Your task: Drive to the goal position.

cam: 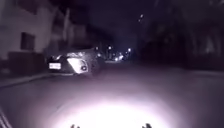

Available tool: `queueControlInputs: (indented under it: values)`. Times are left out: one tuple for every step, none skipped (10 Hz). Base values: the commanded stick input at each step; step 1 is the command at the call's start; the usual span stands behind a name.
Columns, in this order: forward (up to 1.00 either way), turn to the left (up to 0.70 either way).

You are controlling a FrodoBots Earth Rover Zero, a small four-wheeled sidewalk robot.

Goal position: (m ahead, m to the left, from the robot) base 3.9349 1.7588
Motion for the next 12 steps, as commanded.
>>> queueControlInputs:
  values:
    - [0.7,0.0]
    - [0.7,0.0]
    - [0.7,0.0]
    - [0.7,0.0]
    - [0.7,0.0]
    - [0.7,0.0]
    - [0.7,0.0]
    - [0.7,0.0]
    - [0.7,0.0]
    - [0.7,0.0]
    - [0.7,0.0]
    - [0.7,0.0]
